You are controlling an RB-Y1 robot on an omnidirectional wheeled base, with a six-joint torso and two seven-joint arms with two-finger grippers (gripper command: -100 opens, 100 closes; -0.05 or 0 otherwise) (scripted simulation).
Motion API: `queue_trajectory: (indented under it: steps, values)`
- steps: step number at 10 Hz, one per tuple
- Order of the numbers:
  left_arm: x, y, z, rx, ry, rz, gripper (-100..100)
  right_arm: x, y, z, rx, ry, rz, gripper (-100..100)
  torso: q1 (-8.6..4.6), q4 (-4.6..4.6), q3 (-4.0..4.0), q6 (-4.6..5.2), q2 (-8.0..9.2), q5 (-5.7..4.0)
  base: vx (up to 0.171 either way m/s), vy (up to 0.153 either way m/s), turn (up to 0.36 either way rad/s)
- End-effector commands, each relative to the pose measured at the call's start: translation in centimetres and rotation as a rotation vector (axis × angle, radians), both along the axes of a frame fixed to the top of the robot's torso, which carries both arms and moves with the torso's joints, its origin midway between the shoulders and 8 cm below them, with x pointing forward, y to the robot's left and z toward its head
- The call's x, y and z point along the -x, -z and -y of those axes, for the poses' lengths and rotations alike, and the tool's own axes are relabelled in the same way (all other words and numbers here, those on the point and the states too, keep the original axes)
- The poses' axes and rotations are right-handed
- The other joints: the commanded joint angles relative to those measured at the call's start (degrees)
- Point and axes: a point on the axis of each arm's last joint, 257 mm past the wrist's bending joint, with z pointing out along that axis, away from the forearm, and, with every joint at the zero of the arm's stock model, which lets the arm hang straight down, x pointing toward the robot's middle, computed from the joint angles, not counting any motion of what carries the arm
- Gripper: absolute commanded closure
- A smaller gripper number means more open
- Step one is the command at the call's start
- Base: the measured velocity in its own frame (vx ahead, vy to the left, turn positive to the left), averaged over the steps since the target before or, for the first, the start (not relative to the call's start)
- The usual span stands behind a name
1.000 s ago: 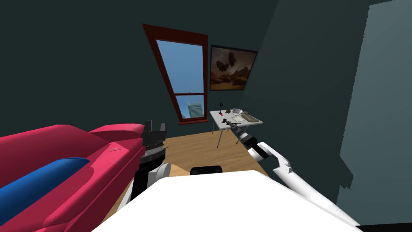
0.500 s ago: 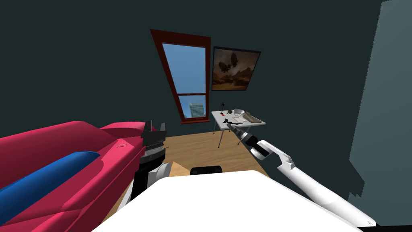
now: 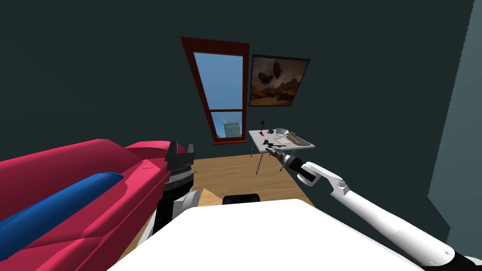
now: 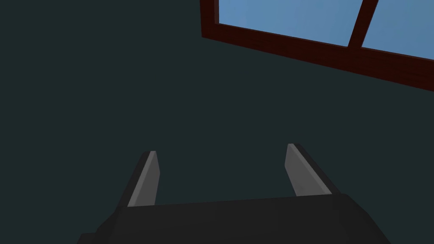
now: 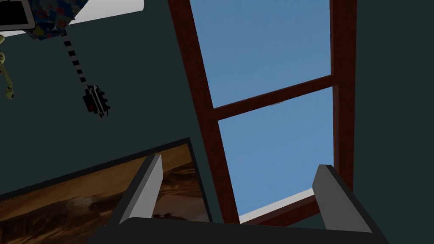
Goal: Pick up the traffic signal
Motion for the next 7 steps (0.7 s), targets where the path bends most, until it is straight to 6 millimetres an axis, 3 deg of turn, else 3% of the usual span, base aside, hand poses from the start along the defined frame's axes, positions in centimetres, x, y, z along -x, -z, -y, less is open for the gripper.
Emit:
queue_trajectory:
  steps: [1, 4, 6, 7]
  values:
    - [0.0, 0.0, 0.0, 0.0, 0.0, 0.0, 0, 0.1, 1.3, 0.9, 0.11, -0.007, -0.015, -100, 0.0, 0.0, 0.0, 0.0, 0.0, 0.0, 0.045, -0.018, 0.054]
    - [0.0, 0.0, 0.0, 0.0, 0.0, 0.0, 0, 0.3, 2.4, 2.1, 0.225, -0.018, -0.029, -100, -0.03, -0.01, -0.02, -0.01, -0.03, 0.0, 0.037, -0.024, 0.04]
    - [0.0, 0.0, 0.0, 0.0, 0.0, 0.0, 0, 0.8, 4.7, 4.1, 0.415, -0.036, -0.052, -100, -0.04, -0.02, -0.05, -0.01, -0.1, 0.0, 0.078, -0.036, 0.07]
    - [0.0, 0.0, 0.0, 0.0, 0.0, 0.0, 0, 0.8, 4.5, 4.6, 0.437, -0.04, -0.053, -100, -0.1, -0.05, -0.13, -0.02, -0.23, -0.02, 0.076, -0.036, 0.031]
